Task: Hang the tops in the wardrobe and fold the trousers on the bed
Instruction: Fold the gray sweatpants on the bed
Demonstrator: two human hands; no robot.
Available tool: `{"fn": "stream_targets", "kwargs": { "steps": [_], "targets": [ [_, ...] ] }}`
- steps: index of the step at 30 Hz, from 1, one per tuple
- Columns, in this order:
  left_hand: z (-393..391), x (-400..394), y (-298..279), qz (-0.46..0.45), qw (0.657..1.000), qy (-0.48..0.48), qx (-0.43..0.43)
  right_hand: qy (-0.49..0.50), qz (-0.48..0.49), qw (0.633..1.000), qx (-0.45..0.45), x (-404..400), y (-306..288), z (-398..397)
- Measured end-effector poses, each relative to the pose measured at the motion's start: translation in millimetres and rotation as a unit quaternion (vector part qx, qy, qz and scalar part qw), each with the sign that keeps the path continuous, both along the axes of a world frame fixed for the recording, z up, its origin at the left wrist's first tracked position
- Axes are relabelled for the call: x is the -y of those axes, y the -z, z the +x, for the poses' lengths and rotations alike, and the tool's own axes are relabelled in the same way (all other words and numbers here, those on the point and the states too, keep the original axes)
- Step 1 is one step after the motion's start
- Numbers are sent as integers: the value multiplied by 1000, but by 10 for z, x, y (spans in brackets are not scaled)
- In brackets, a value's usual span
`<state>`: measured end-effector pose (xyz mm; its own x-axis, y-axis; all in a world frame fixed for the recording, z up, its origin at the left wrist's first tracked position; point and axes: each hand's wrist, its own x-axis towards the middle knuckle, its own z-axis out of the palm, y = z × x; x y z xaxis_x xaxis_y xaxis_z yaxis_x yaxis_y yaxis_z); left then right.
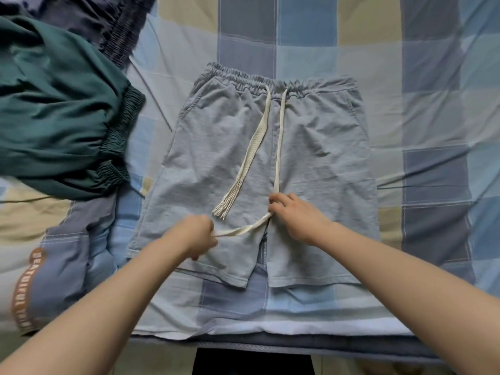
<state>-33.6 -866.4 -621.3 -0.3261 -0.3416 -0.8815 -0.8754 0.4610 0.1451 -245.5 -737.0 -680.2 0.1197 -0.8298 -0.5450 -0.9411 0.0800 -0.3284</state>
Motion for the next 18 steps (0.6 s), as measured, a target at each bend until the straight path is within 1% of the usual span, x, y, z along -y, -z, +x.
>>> {"fn": "stream_targets", "kwargs": {
  "steps": [1,2,3,5,7,8,9,11,12,14,16,17,18],
  "targets": [
    [-47,171,-20,-97,993,35,-51,-4,-10,1000,-6,-39,-4,11],
    [-134,330,-26,-173,976,52,-119,-10,-19,1000,-11,-70,-6,11],
    [-235,458,-28,-221,954,55,-193,-18,-26,999,-12,-101,-8,29],
    [-551,636,-10,-255,916,60,-302,-21,-42,999,-7,-149,-7,62],
    [-936,727,75,-248,900,61,-355,-20,-73,997,-8,-183,23,105],
    [-1112,742,142,-235,901,59,-360,-15,-89,996,-12,-199,59,134],
    [-1280,732,218,-217,910,61,-347,-10,-96,995,-17,-230,114,160],
    [-1521,651,389,-161,945,106,-266,14,-80,996,-24,-281,180,216],
    [-1579,600,453,-137,956,136,-219,24,-82,996,-21,-297,194,251],
    [-1625,465,555,-98,972,144,-155,47,-92,995,-2,-312,161,280],
    [-1560,276,619,-106,976,128,-143,71,-95,992,53,-377,107,241],
    [-1505,164,630,-125,973,128,-148,93,-98,988,70,-429,68,182],
    [-1447,50,644,-145,968,135,-153,129,-111,983,67,-485,33,91]
  ]
}}
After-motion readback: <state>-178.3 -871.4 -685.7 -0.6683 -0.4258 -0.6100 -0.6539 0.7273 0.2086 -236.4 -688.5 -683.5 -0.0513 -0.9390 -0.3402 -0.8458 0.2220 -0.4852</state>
